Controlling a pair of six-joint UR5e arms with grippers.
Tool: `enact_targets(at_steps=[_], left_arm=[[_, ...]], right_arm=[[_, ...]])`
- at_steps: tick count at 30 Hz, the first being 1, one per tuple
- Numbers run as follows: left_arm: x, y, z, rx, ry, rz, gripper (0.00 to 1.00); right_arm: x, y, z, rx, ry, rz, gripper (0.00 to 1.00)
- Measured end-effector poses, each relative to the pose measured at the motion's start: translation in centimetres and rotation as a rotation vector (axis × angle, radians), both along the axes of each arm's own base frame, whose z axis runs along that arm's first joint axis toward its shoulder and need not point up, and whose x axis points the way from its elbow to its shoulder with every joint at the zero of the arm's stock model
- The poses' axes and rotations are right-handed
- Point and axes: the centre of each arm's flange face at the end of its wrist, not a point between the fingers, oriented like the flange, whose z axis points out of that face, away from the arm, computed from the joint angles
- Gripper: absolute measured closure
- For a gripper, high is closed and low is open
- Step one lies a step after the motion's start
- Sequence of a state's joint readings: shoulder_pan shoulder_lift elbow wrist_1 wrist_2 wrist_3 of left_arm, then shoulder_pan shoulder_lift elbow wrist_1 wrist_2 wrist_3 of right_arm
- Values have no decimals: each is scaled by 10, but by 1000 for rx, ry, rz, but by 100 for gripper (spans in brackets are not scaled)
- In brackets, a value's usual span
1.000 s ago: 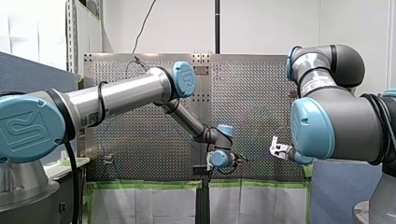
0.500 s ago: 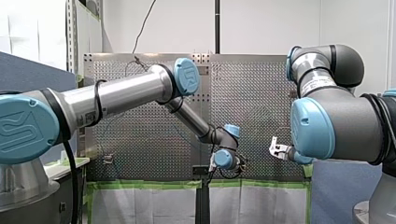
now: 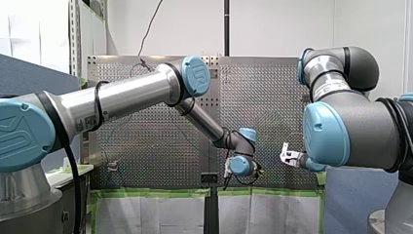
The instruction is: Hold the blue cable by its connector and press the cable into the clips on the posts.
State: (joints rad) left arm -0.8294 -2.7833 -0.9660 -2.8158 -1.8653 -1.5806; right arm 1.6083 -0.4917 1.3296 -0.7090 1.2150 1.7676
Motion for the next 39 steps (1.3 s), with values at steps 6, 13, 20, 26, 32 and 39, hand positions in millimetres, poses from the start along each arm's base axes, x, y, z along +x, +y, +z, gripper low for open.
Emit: enact_targets(at_steps=[6, 13, 20, 26, 32, 39], left_arm=[[-1, -3, 2, -11, -21, 11, 0], [-2, 2, -4, -28, -42, 63, 0], [-3, 5, -9, -52, -57, 83, 0], [-2, 4, -7, -56, -60, 85, 0], [-3, 3, -6, -56, -59, 84, 0], [-3, 3, -6, -60, -57, 85, 0]], right_arm=[[0, 0, 0, 0, -1, -1, 100], [0, 0, 0, 0, -1, 0, 100], [0, 0, 0, -1, -2, 0, 100], [0, 0, 0, -1, -3, 1, 100], [0, 0, 0, -1, -3, 1, 100], [0, 0, 0, 0, -3, 1, 100]])
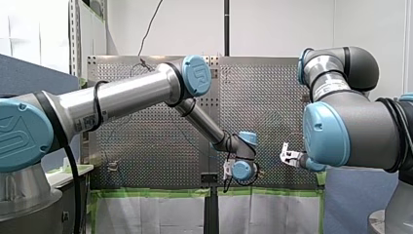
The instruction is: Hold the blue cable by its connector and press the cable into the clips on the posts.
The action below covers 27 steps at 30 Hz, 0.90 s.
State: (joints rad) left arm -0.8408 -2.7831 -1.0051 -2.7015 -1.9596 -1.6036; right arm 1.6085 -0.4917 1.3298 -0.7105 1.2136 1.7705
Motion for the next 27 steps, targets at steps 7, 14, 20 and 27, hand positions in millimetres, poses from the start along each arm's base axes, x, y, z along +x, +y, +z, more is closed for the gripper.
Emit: enact_targets(at_steps=[7, 14, 20, 27], left_arm=[[0, 0, 0, -1, 2, 0, 0], [0, 0, 0, -1, 5, 1, 0], [-1, 0, -1, -4, 8, 1, 0], [-1, 1, -1, -6, 10, 2, 0]], right_arm=[[0, 0, 0, 0, 0, 0, 100], [0, 0, 0, -1, 0, 0, 100], [0, 0, 0, -1, 0, 0, 100], [0, 0, 0, -2, 0, 0, 100]])
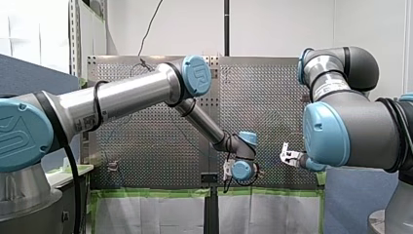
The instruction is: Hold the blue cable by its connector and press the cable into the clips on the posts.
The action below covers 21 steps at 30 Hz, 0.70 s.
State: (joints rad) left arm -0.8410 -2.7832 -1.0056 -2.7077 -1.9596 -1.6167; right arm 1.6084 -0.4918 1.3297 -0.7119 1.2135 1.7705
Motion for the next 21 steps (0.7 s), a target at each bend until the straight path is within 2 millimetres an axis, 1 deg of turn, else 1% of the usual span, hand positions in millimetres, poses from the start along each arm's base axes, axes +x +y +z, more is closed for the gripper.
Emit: enact_targets(at_steps=[5, 9, 13, 21], left_arm=[[-1, 0, 0, 6, 2, -2, 0], [-9, 0, 3, 40, 12, -16, 0], [-23, -3, 16, 50, 10, -45, 0], [-34, -4, 44, -33, -5, -51, 0]], right_arm=[[0, 0, -1, 1, 0, 1, 100], [0, 0, -1, 2, 0, 2, 100], [0, 0, 0, 2, 0, 3, 100], [0, 0, 0, -1, -1, 3, 100]])
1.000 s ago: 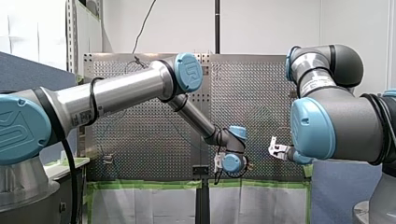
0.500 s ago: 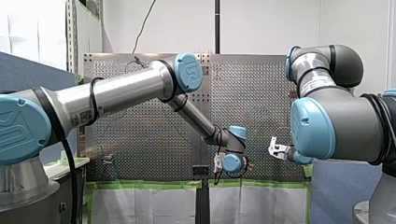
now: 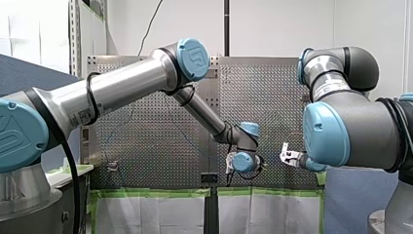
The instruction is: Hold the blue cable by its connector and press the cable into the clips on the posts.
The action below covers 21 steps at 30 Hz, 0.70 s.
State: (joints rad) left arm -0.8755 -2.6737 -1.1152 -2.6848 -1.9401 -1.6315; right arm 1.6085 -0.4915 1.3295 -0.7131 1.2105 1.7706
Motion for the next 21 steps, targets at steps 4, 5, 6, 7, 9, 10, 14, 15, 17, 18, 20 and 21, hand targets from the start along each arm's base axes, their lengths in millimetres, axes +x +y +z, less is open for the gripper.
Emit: enact_targets(at_steps=[4, 5, 6, 7, 9, 10, 14, 15, 17, 18, 20, 21], left_arm=[[-3, 2, 15, -53, -6, 8, 0], [-3, 3, 18, -64, -8, 12, 0], [-2, 4, 21, -76, -10, 19, 0], [-1, 7, 26, -94, -13, 30, 0], [1, 11, 35, -122, -18, 49, 0], [2, 14, 40, -141, -21, 60, 0], [4, 21, 55, -189, -32, 78, 0], [4, 22, 58, -197, -34, 81, 0], [3, 26, 64, -208, -35, 87, 0], [2, 27, 67, -212, -36, 91, 0], [1, 31, 73, -217, -36, 98, 0], [-1, 33, 75, -217, -36, 101, 0]], right_arm=[[0, 0, 0, 0, -1, 0, 100], [0, 0, 0, 0, -1, 0, 100], [0, 0, 0, 1, -1, 1, 100], [0, 0, 0, 1, -1, 1, 100], [0, 0, -1, 2, -1, 1, 100], [0, 0, -1, 2, -1, 1, 100], [2, 1, 0, 4, -1, 4, 100], [2, 1, -1, 4, -1, 5, 100], [3, 2, -1, 5, -1, 6, 100], [4, 2, -1, 5, -1, 7, 100], [5, 2, -1, 5, -1, 8, 100], [6, 2, -1, 4, -1, 9, 100]])
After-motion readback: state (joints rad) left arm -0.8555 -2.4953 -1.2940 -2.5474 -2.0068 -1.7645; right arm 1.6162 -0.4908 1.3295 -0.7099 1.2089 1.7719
